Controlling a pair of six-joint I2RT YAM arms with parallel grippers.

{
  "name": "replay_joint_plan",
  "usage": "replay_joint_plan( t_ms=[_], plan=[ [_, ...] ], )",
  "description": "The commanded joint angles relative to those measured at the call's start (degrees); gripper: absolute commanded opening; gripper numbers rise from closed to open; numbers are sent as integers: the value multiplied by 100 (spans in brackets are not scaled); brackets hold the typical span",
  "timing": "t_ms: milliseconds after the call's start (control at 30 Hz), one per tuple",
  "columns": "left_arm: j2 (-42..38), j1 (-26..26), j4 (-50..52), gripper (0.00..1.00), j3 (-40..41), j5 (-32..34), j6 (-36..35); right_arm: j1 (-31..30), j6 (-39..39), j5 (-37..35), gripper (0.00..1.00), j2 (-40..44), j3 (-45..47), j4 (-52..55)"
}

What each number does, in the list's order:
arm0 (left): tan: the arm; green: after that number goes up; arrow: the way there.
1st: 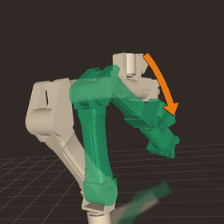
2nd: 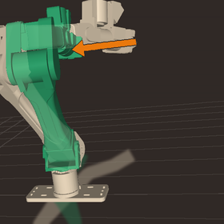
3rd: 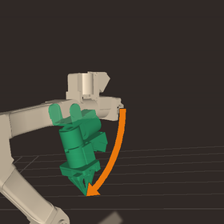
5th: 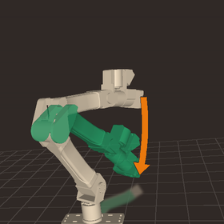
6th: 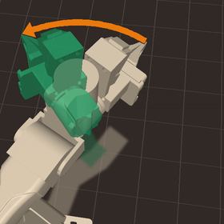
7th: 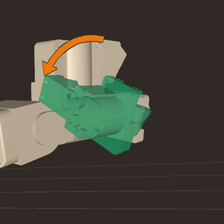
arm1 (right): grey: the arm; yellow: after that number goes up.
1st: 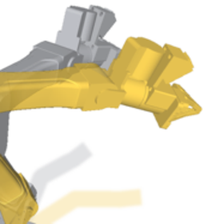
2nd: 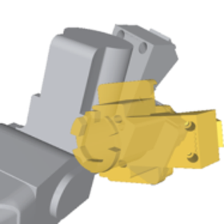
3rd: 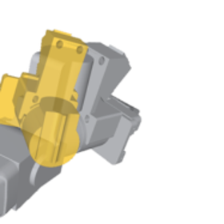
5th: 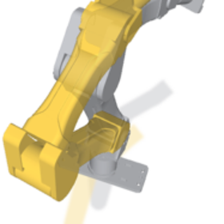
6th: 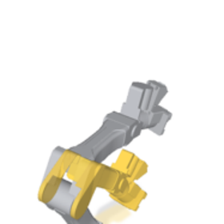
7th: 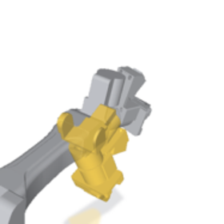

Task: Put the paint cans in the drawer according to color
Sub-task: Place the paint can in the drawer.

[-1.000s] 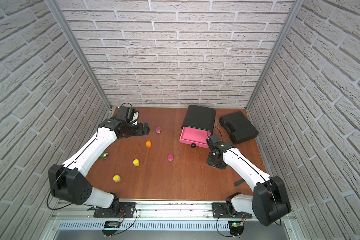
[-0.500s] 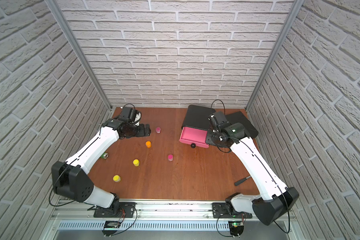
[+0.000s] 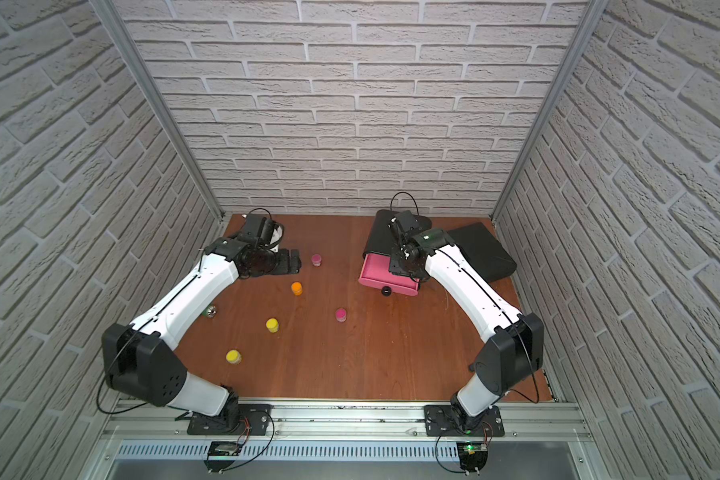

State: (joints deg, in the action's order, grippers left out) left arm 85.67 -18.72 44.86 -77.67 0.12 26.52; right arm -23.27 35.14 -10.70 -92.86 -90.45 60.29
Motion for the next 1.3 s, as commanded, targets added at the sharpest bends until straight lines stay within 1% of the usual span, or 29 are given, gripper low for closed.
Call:
replay_joint_plan(
  t_ms=[0,167,367,467,567,733,900,967,1067,1200,1233,1267],
  plan=[
    [-173,-22,-1,98,32,104,-92,-30,71,-80,29,-147,-140,-286],
    [-150,-24,13,98,-16,130,-161,-35,195,-178,31,-309,-73,-366],
    [-65,-4,28,98,-36,156,-184,-29,393,-2,36,-467,19,-449],
    [-26,0,64,98,-49,152,-176,-29,524,-76,39,-496,62,-398],
    [-23,0,120,99,-73,213,-174,-30,583,-163,44,-480,72,-325],
    [60,-5,397,99,-172,525,-156,-31,612,-182,58,-355,-90,-120],
    [223,7,573,98,-213,579,-225,-29,586,49,62,73,-203,69],
    [343,4,586,93,-212,490,-253,-30,471,232,67,321,-259,137],
    [566,9,653,85,-261,338,-275,-38,301,381,77,697,-307,265],
    [865,9,705,74,-310,395,-313,-55,183,519,86,1173,-209,462],
    [954,9,679,72,-317,403,-339,-64,197,487,94,1318,-113,498],
    [1042,9,660,72,-331,388,-372,-64,219,430,99,1442,-9,516]
  ],
)
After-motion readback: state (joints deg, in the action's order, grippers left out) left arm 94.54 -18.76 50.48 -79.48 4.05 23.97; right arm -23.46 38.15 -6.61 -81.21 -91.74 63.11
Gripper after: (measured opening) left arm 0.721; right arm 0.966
